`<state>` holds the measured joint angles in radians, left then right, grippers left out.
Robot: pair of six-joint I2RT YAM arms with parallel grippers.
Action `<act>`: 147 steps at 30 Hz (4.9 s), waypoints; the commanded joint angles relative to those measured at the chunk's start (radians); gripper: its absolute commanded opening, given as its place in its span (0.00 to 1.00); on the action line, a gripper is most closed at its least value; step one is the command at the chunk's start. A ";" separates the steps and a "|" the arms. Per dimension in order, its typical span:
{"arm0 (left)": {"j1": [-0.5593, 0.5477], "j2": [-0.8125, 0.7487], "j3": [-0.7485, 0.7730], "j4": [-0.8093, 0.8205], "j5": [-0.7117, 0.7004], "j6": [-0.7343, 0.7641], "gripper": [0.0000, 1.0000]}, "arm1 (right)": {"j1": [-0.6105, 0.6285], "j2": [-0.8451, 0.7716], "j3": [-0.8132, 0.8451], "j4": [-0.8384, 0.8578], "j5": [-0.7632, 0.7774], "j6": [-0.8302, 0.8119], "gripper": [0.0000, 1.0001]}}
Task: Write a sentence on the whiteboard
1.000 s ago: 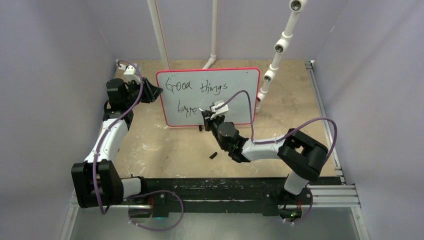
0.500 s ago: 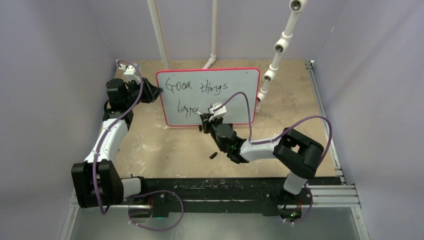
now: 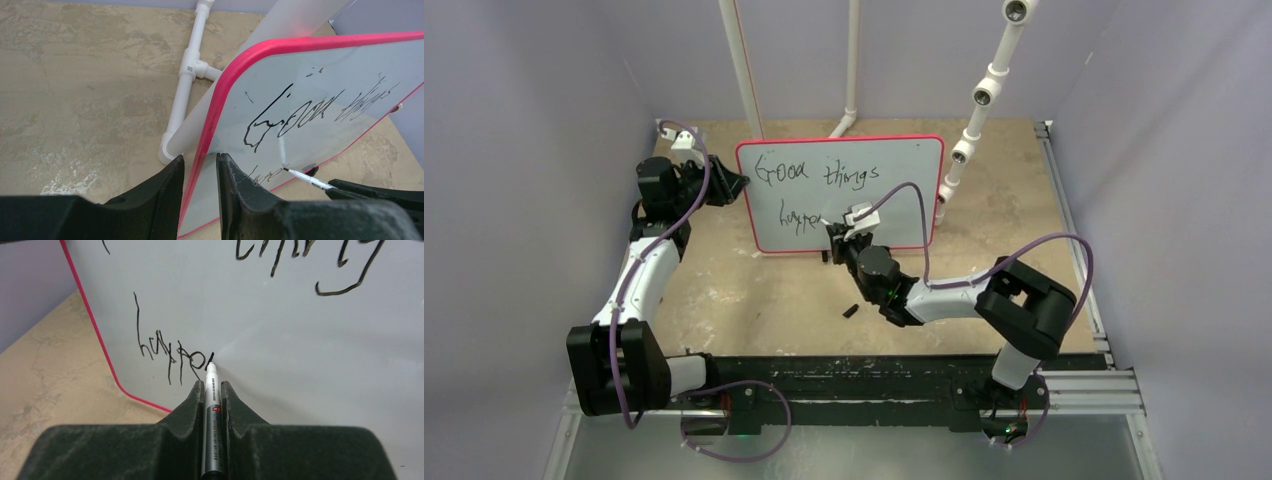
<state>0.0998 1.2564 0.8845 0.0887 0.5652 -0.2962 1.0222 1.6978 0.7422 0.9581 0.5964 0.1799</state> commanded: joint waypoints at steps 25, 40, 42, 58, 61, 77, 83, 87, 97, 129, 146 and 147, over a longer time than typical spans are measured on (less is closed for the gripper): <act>0.000 -0.016 -0.010 0.037 0.014 -0.001 0.30 | -0.004 -0.013 -0.020 -0.017 0.085 0.057 0.00; -0.001 -0.018 -0.010 0.035 0.012 -0.001 0.29 | 0.001 -0.011 -0.012 -0.042 0.082 0.047 0.00; 0.000 -0.018 -0.010 0.035 0.012 0.000 0.30 | 0.001 -0.011 -0.013 -0.042 0.078 0.047 0.00; 0.000 -0.018 -0.009 0.036 0.012 0.000 0.30 | 0.010 -0.142 -0.091 0.073 0.000 -0.018 0.00; 0.000 -0.018 -0.009 0.035 0.012 0.000 0.30 | 0.010 -0.151 -0.102 0.100 0.037 -0.029 0.00; -0.001 -0.014 -0.009 0.036 0.013 0.000 0.30 | 0.010 -0.076 -0.037 0.120 0.050 -0.064 0.00; 0.000 -0.014 -0.008 0.035 0.014 0.000 0.30 | 0.009 -0.063 -0.035 0.140 0.060 -0.083 0.00; -0.001 -0.015 -0.009 0.036 0.015 -0.001 0.30 | 0.009 -0.055 -0.035 0.141 0.073 -0.085 0.00; 0.000 -0.015 -0.009 0.035 0.017 -0.002 0.30 | 0.010 -0.040 -0.053 0.112 0.117 -0.078 0.00; 0.000 -0.017 -0.009 0.035 0.014 0.000 0.30 | 0.010 -0.097 -0.017 0.079 0.072 -0.073 0.00; 0.000 -0.018 -0.009 0.034 0.012 0.001 0.30 | 0.009 -0.089 -0.049 0.168 0.113 -0.108 0.00; 0.000 -0.018 -0.010 0.035 0.014 0.002 0.30 | 0.009 -0.100 -0.061 0.175 0.100 -0.107 0.00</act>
<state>0.0998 1.2564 0.8845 0.0887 0.5652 -0.2958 1.0336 1.6585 0.7086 1.0378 0.6903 0.1013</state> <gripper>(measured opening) 0.295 0.118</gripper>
